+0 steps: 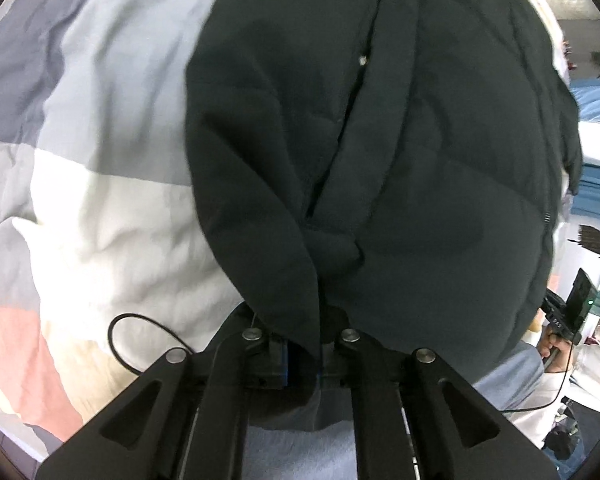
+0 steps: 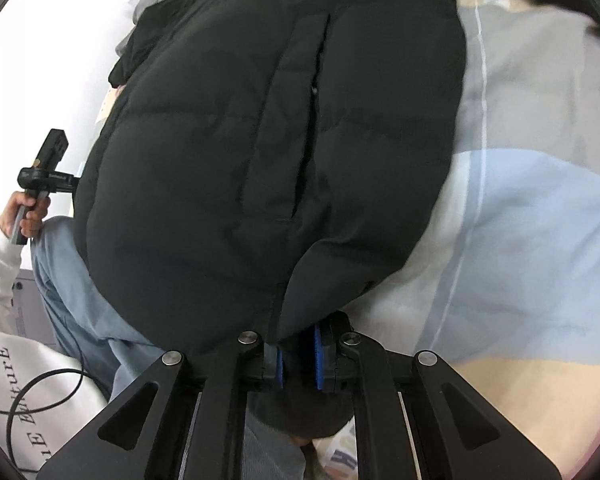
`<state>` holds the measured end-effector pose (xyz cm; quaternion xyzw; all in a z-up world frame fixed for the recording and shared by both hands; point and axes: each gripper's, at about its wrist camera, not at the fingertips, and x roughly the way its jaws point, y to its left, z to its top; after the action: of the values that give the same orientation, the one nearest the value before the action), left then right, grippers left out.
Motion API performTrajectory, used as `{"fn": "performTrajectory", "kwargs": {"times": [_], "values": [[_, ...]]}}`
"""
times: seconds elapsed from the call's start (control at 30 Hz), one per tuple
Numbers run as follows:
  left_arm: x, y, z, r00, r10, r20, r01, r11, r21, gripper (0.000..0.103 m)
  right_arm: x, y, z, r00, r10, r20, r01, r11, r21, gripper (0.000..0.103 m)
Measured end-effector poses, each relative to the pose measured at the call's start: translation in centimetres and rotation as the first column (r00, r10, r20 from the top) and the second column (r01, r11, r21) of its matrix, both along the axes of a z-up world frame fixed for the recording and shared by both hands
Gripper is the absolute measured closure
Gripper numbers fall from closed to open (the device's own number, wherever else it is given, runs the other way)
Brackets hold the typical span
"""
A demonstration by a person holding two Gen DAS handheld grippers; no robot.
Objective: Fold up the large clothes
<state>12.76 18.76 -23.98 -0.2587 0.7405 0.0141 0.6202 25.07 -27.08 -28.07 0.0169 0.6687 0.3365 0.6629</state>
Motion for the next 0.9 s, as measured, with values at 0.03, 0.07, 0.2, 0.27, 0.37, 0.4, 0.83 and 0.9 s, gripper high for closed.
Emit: {"fn": "performTrajectory", "kwargs": {"times": [0.03, 0.07, 0.2, 0.27, 0.37, 0.4, 0.83, 0.9], "values": [[0.1, 0.0, -0.2, 1.0, -0.002, -0.008, 0.002, 1.0, 0.005, 0.09, -0.5, -0.4, -0.2, 1.0, 0.002, -0.003, -0.002, 1.0, 0.005, 0.095], [0.3, -0.1, -0.3, 1.0, -0.005, -0.012, 0.005, 1.0, 0.011, 0.088, -0.3, -0.3, -0.4, 1.0, 0.001, -0.008, -0.001, 1.0, 0.009, 0.095], [0.9, -0.1, -0.1, 1.0, -0.015, -0.017, 0.016, 0.999, 0.029, 0.08, -0.4, -0.7, 0.0, 0.999, -0.023, -0.028, 0.024, 0.999, 0.027, 0.093], [1.2, -0.2, 0.4, 1.0, -0.02, -0.014, 0.021, 0.999, 0.05, 0.065, -0.5, -1.2, 0.4, 0.999, -0.034, -0.034, 0.035, 0.999, 0.018, 0.086], [1.2, -0.5, 1.7, 0.999, -0.033, 0.011, 0.032, 0.995, 0.097, 0.032, -1.2, -2.0, 1.8, 0.999, -0.028, -0.026, 0.028, 0.999, -0.015, 0.058], [0.9, -0.6, 2.5, 0.999, -0.035, 0.029, 0.032, 0.994, 0.103, 0.027, -1.4, -2.2, 2.4, 0.999, -0.04, -0.018, 0.04, 0.999, -0.014, 0.042], [1.5, -4.9, 17.9, 0.882, -0.161, 0.443, 0.049, 0.966, 0.253, 0.023, -4.1, -2.0, 18.8, 0.91, -0.176, 0.375, 0.181, 0.983, 0.022, 0.035], [1.9, -6.0, 20.0, 0.835, -0.179, 0.52, 0.049, 0.966, 0.255, 0.023, -4.6, -1.3, 21.5, 0.872, -0.198, 0.449, 0.199, 0.979, 0.046, 0.035]]}}
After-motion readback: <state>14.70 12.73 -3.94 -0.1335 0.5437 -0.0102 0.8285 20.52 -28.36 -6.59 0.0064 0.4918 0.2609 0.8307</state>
